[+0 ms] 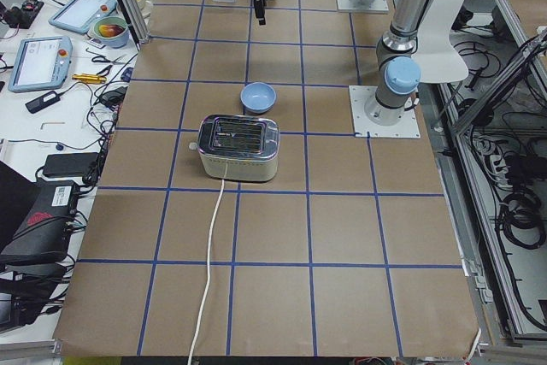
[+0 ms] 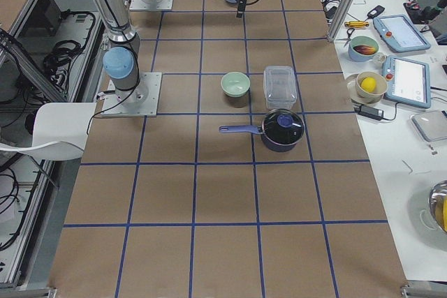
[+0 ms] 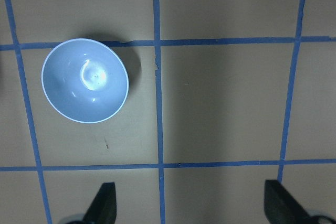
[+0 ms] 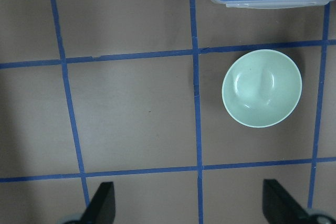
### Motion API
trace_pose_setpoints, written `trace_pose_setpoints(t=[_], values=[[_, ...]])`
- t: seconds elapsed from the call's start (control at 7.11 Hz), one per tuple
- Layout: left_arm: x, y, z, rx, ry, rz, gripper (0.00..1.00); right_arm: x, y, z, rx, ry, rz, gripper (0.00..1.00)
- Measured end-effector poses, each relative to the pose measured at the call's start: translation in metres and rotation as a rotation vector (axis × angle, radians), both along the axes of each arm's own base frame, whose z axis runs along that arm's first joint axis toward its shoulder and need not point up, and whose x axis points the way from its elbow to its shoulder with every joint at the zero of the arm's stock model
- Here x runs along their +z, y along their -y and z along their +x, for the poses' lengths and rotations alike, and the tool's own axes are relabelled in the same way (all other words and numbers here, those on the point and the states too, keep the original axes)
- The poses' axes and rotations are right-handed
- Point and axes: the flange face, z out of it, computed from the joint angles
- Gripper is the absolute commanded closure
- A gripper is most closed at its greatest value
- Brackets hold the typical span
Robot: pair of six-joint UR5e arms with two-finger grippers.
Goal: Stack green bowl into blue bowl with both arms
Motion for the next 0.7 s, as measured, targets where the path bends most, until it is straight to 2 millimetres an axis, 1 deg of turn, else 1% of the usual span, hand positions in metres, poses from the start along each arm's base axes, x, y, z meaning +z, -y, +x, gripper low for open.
trace_pose_setpoints(t=[0.42, 0.56, 0.7], values=[[0.0, 0.005, 0.002, 0.001, -0.003, -0.023, 0.0, -0.001, -0.002, 0.0, -0.009, 0.004, 0.005, 0.0], [0.0, 0.011, 0.011, 0.011, -0.005, -0.042, 0.0, -0.001, -0.002, 0.001, -0.007, 0.002, 0.005, 0.0], [-0.003, 0.017, 0.026, 0.032, -0.005, -0.05, 0.0, -0.002, -0.002, 0.001, -0.006, -0.001, 0.008, 0.0]])
